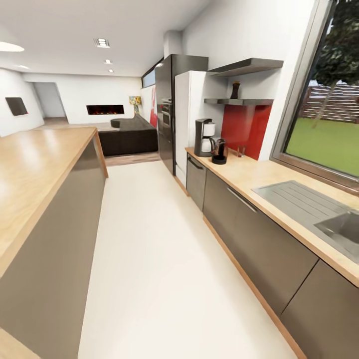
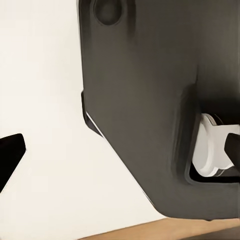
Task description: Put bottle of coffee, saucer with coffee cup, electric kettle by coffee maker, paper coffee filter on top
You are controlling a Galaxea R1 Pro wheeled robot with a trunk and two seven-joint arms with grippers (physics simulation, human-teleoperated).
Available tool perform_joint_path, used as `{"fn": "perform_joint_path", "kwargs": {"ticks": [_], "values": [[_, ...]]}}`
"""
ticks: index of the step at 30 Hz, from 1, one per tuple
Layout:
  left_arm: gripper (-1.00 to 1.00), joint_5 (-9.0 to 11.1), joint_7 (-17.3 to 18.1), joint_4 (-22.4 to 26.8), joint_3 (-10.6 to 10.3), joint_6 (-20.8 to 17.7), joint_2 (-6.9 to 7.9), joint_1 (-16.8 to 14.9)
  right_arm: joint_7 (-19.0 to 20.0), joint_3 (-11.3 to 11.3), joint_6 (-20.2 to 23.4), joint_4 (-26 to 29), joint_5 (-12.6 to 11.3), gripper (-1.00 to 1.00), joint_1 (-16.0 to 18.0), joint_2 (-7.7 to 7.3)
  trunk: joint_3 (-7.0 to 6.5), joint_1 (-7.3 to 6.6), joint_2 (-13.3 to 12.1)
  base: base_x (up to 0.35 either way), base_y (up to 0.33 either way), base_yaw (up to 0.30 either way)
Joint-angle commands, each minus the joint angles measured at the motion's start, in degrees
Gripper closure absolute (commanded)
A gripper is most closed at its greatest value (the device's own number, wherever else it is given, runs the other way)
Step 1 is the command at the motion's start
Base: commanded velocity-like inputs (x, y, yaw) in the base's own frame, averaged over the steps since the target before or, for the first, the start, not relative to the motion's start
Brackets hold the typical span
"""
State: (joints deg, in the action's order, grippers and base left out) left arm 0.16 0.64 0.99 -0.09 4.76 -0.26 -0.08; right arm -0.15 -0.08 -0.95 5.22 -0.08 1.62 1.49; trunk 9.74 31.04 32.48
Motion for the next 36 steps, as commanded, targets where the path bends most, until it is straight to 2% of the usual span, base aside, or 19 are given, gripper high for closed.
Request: {"fn": "perform_joint_path", "kwargs": {"ticks": [1, 24, 36], "values": [[-1.0, 0.02, 0.07, 0.0, 0.0, 0.16, 0.0, -0.01, 0.0, -0.01, -0.1, -0.05, -0.01, -1.0, 0.05, 0.01, -0.06, -0.21, -0.34, 0.0, 0.0, -0.256], [-1.0, 0.02, 0.07, -0.02, 0.17, 0.16, 0.0, -0.01, -0.02, -0.01, -0.1, -0.06, -0.01, -1.0, 0.05, 0.01, -3.29, -5.26, -9.56, 0.0, 0.0, -0.256], [-1.0, 0.02, 0.07, -0.03, 0.18, 0.16, 0.0, -0.01, -0.02, -0.01, -0.1, -0.09, -0.01, -1.0, 0.05, 0.01, -2.83, -5.26, -9.56, 0.0, 0.0, -0.256]]}}
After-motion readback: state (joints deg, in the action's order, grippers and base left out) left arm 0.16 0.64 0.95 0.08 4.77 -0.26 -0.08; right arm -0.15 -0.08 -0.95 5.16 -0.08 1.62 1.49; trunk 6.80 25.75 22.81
